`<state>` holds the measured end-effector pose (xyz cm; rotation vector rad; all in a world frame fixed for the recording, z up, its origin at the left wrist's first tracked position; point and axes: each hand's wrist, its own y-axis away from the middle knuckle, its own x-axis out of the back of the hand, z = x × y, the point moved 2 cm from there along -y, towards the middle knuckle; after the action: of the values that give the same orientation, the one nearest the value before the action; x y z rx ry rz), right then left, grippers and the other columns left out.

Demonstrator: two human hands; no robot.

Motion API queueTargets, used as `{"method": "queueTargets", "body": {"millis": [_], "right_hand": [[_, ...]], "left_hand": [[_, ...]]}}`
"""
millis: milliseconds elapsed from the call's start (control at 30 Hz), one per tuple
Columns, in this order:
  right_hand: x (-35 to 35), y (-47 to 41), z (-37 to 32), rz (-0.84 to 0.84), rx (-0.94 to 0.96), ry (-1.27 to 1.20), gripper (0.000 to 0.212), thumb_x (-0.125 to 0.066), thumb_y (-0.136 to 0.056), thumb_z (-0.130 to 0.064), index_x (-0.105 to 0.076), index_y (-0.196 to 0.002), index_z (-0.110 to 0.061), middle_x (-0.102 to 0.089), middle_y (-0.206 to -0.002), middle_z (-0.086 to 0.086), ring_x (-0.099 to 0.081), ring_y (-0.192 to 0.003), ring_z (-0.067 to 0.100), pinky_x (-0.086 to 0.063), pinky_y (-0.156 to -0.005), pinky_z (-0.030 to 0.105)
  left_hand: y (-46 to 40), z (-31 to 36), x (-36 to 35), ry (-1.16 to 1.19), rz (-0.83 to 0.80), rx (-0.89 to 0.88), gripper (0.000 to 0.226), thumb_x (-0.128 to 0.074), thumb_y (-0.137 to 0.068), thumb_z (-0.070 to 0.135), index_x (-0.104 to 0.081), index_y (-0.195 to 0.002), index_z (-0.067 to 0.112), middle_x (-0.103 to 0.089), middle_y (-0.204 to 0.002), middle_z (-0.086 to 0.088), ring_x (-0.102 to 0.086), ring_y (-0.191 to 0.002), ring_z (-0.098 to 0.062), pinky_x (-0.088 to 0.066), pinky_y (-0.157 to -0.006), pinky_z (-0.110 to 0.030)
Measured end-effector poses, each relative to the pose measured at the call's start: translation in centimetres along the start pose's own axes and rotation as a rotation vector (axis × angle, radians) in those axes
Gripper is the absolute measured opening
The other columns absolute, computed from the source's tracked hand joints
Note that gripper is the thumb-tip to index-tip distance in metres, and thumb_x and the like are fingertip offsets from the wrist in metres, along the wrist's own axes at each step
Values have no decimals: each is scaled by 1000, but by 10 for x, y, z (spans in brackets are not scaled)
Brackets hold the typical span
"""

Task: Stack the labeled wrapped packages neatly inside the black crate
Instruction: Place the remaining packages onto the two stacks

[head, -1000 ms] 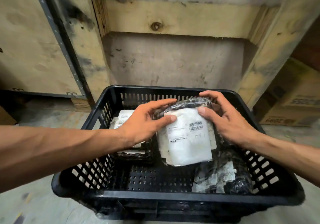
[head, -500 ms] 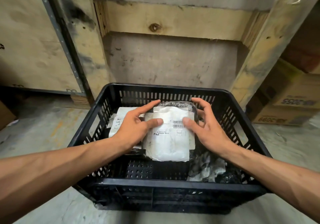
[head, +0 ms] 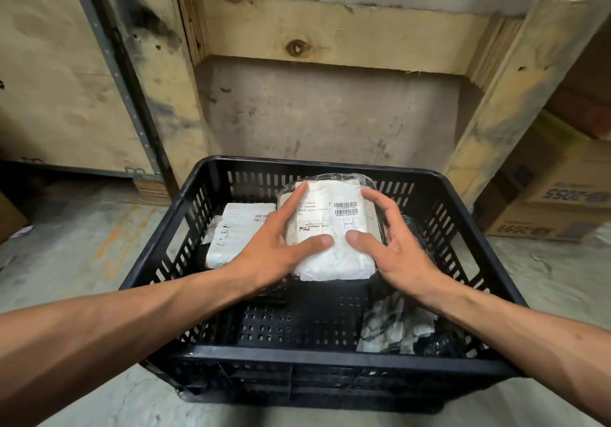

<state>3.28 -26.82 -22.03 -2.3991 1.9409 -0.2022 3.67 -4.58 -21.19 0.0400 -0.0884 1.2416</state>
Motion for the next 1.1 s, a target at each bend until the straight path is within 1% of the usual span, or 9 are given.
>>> {"method": "queueTargets", "body": {"millis": [100,167,267,367,433,533,767,933,1100], "right_hand": [[10,0,2,-54,-70,65,74,-77,-89,-24,-33,-146,-42,-70,-122,-30,-70,-114,2,-61,-82,23],[18,0,2,-178,-152,182,92,-83,-85,-34,-19,-150,-49,-67,-126,-33,-66,-115,-6,-55,-83,11],[30,-3,4,-314,-271,366,125,-93,-74,-43,0,-157,-53,-40,-143,-31,-51,-126,-7,-46,-88,0],[38,-5,9,-318,-302,462,128,-93,-75,-42,3,-158,-52,-35,-147,-28,-45,-135,2,-40,-113,19],[40,-8,14,-294,-312,556,128,-92,-74,-48,4,-159,-51,-29,-158,-15,-35,-145,13,-31,-123,35],[40,-15,22,-287,-356,633,129,-90,-76,-48,5,-163,-42,-32,-147,-17,-37,-136,10,-31,-109,21],[33,-30,48,-335,-522,807,119,-86,-85,-37,0,-165,-26,-49,-154,6,-54,-129,24,-41,-114,34],[27,-35,67,-420,-608,855,116,-83,-89,-30,4,-166,-22,-55,-149,7,-52,-116,19,-40,-105,31],[20,-42,89,-458,-625,875,111,-81,-91,-26,2,-165,-20,-59,-142,9,-53,-114,20,-41,-99,29]], "left_hand": [[-11,-4,-5,8,-54,24,94,-84,-85,27,-26,-158,44,-64,-124,38,-65,-115,5,-56,-86,-17],[-19,-9,-6,-31,-70,61,97,-83,-85,27,-22,-159,42,-65,-117,41,-65,-113,6,-57,-89,-20],[-29,-14,-9,-205,-176,115,112,-87,-78,38,-10,-159,49,-52,-126,37,-59,-115,8,-51,-99,-21],[-42,-21,-11,-345,-320,185,133,-92,-69,40,6,-158,50,-42,-136,29,-53,-119,4,-46,-99,-14],[-51,-26,-13,-449,-348,221,139,-93,-66,43,12,-156,49,-36,-154,12,-48,-133,-13,-40,-115,-30],[-65,-30,-15,-601,-320,270,141,-94,-62,48,12,-156,50,-30,-162,-6,-37,-144,-29,-26,-124,-47],[-85,-50,-25,-813,-384,446,140,-94,-66,35,9,-161,32,-28,-166,-6,-30,-150,-32,-22,-125,-45],[-92,-70,-41,-953,-416,544,127,-92,-72,29,-4,-163,19,-36,-162,-8,-35,-147,-32,-28,-120,-42],[-95,-87,-43,-1056,-406,576,131,-90,-75,32,7,-162,19,-25,-167,-8,-27,-151,-29,-22,-122,-38]]}}
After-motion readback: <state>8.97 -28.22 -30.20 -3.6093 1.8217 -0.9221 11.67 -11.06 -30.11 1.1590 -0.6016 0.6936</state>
